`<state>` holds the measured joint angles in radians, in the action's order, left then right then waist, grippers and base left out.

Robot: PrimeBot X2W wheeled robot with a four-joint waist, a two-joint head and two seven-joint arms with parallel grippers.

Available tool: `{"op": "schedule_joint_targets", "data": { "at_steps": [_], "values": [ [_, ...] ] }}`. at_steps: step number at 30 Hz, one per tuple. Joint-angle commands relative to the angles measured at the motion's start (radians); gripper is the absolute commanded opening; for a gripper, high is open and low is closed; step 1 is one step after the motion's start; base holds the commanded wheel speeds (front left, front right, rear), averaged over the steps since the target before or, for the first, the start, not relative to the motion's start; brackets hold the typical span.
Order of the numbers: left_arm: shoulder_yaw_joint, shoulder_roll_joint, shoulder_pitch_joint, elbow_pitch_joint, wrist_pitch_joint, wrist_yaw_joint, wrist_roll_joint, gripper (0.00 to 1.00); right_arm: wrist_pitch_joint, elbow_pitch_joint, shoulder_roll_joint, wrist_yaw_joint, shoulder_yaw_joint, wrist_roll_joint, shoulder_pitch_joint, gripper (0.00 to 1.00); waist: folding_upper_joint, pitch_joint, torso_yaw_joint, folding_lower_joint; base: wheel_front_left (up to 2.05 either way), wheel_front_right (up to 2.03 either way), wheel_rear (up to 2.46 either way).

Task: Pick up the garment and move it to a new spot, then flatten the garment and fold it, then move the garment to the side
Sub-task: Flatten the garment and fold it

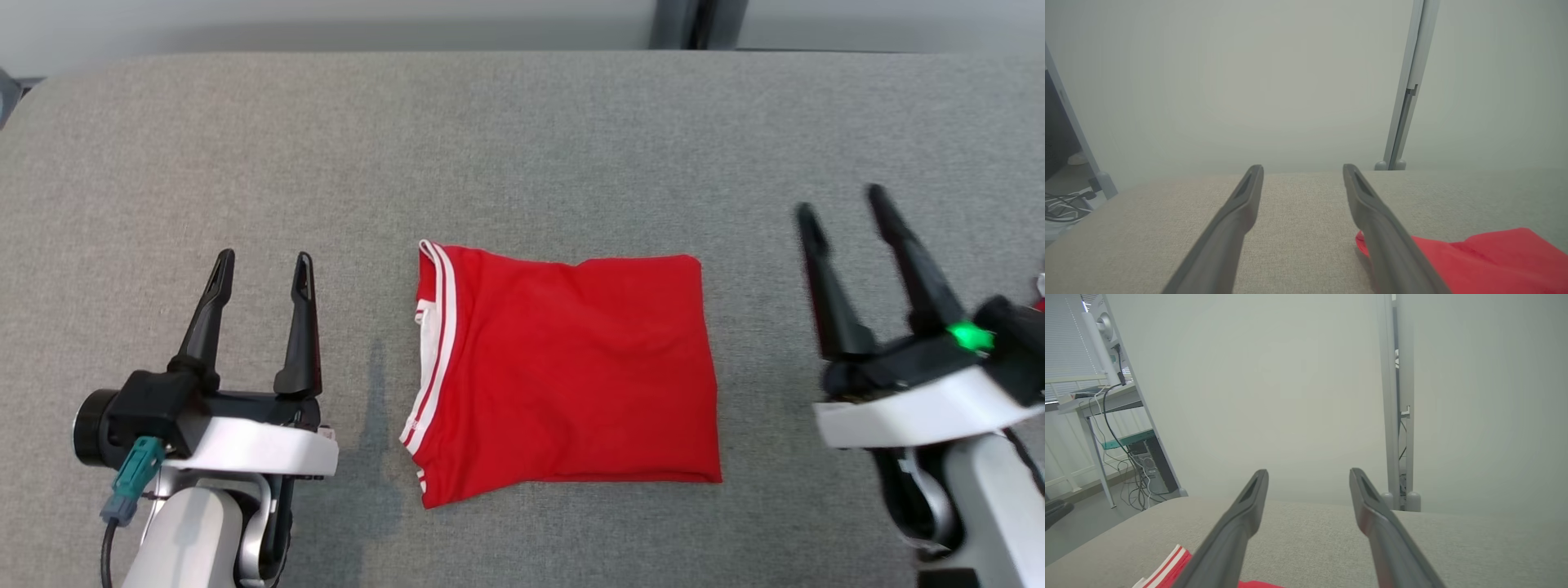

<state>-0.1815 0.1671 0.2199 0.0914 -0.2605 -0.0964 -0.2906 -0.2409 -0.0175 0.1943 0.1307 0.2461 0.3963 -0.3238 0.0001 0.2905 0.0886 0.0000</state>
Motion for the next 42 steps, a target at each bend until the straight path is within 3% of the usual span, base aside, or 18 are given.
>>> {"op": "schedule_joint_targets", "data": {
  "at_steps": [1,9,25,42],
  "values": [
    [0.009,0.004,-0.011,-0.005,-0.004,-0.004,-0.004,1.0,0.015,0.018,0.007,0.0,-0.039,-0.021,0.033,1.0,-0.0001,-0.017,-0.014,0.0,0.0,0.0,0.0],
    [0.034,0.027,-0.064,-0.007,-0.003,-0.005,-0.017,1.0,0.079,0.055,0.013,0.0,-0.205,-0.073,0.184,1.0,-0.0001,-0.096,-0.041,0.0,0.0,0.0,0.0],
    [0.0,0.108,-0.194,0.011,0.033,0.035,-0.001,1.0,0.122,-0.01,0.011,0.0,-0.217,-0.077,0.34,1.0,-0.0001,-0.277,-0.052,0.0,0.0,0.0,0.0],
    [-0.012,0.129,-0.272,-0.035,0.089,0.011,-0.016,1.0,0.15,0.016,-0.015,0.0,-0.258,-0.087,0.412,1.0,-0.0001,-0.33,-0.055,0.0,0.0,0.0,0.0]
  ]
}}
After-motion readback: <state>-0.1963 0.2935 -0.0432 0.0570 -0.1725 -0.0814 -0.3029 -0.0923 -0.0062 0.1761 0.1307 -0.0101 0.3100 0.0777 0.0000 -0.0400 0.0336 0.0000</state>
